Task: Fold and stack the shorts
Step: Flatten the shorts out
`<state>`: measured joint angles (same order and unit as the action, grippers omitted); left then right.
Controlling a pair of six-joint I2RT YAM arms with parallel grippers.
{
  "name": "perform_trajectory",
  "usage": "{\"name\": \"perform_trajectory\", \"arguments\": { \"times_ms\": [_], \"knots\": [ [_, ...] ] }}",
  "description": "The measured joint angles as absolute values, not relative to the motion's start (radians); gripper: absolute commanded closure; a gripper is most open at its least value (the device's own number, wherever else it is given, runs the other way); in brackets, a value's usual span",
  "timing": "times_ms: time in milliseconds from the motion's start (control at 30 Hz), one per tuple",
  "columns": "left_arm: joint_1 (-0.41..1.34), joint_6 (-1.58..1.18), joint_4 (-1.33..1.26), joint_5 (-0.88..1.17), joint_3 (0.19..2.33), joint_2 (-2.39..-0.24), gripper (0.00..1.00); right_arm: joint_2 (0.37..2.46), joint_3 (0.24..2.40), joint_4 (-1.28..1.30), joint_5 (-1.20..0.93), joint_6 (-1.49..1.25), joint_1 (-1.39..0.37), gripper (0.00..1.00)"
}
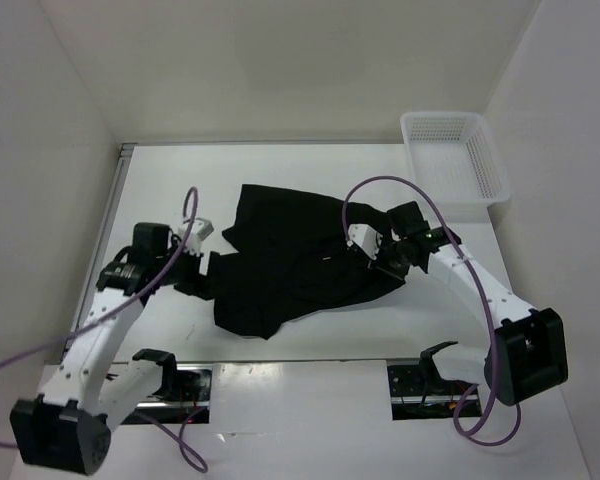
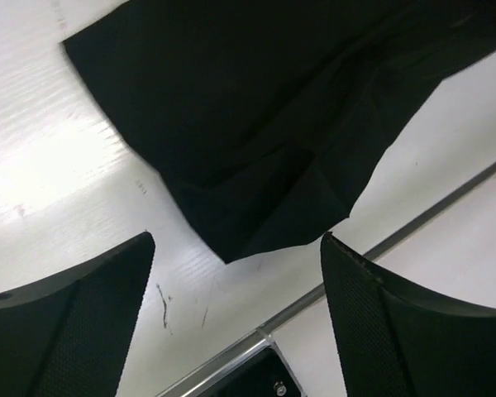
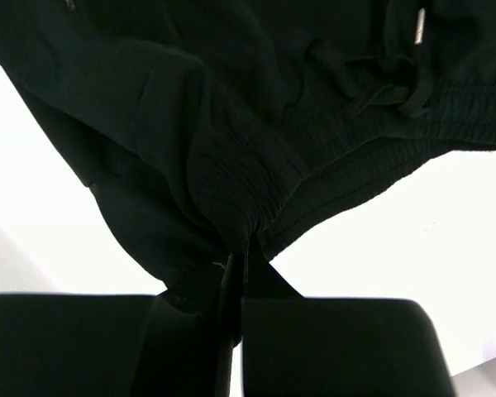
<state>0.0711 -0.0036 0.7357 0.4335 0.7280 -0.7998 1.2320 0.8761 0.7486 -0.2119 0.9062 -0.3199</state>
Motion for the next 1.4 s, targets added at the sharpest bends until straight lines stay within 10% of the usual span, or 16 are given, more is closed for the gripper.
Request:
{"name": "perform_trajectory", "arguments": {
  "times_ms": [500,933,1167,1300,1400],
  "knots": [
    [0.568,-0.004,0.483,0.16,0.776,-1.281,0.0,1.23,0.801,0.717,-0.174,0.941,-0.32,1.0],
    [0.615,-0.003,0.364,0.123,0.692,-1.358,0.53,1.222,0.756,0.676,-0.161,0.941,-0.32,1.0],
    [0.622,-0.002,0.427,0.222,0.695,-1.366,0.16,1.205,0.719,0.662,-0.145,0.941,-0.32,1.0],
    [0.634,-0.004,0.46,0.26,0.736,-1.394,0.14,1.202,0.717,0.657,-0.136,0.945,-0.32,1.0],
    [0.667,-0.006,0.441,0.259,0.756,-1.411,0.31,1.198,0.71,0.649,-0.133,0.95,-0.32,1.0]
  ]
}}
